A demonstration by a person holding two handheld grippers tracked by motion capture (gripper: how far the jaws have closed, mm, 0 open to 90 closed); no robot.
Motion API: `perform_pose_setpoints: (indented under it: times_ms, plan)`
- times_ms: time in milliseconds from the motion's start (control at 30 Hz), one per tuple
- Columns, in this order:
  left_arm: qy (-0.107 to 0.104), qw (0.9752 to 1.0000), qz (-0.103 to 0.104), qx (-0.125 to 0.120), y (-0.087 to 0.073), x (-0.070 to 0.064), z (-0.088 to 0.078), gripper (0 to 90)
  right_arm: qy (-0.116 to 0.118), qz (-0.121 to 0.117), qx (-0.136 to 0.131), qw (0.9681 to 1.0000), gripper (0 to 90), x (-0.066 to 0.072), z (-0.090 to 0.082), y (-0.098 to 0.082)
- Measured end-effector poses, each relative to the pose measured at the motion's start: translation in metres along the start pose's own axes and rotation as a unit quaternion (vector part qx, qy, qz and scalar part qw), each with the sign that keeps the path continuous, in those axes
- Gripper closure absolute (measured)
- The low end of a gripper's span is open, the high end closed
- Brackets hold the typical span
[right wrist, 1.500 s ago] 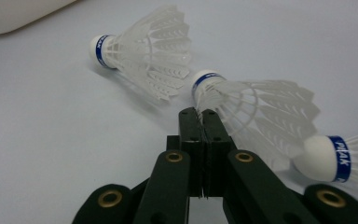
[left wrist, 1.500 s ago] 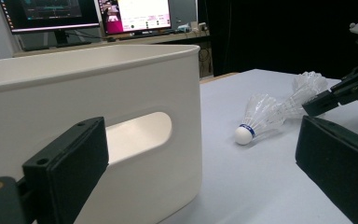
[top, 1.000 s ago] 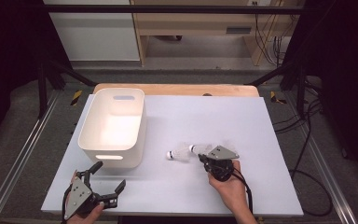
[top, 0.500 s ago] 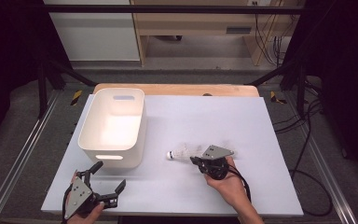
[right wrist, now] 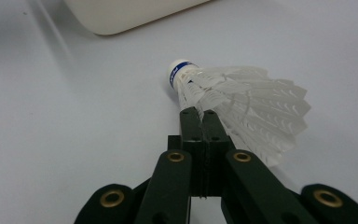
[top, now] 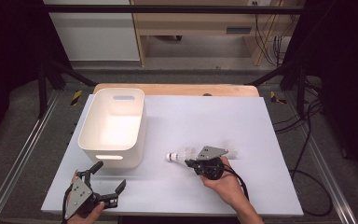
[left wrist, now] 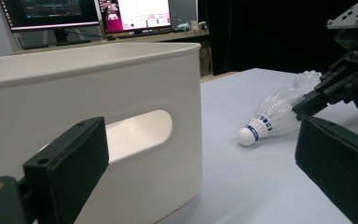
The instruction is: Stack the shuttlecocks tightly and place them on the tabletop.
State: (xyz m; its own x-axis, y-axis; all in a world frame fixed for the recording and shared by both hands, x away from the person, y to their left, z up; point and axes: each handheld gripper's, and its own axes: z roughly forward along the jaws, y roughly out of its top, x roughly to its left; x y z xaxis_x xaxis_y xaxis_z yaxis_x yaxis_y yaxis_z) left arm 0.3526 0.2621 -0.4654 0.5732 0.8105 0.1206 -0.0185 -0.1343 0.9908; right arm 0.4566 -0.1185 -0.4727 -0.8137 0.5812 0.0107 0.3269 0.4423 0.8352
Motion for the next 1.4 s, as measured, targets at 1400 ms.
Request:
perform_pose_setpoints:
  times_ms: [1400]
  plan:
    - [0.003,1.0,-0.003,-0.001,-0.0004,0.0007,-0.0006,3.0,-0.047,-0.008,0.039,0.9981,54.6,0.0043,-0.0007,-0.0056]
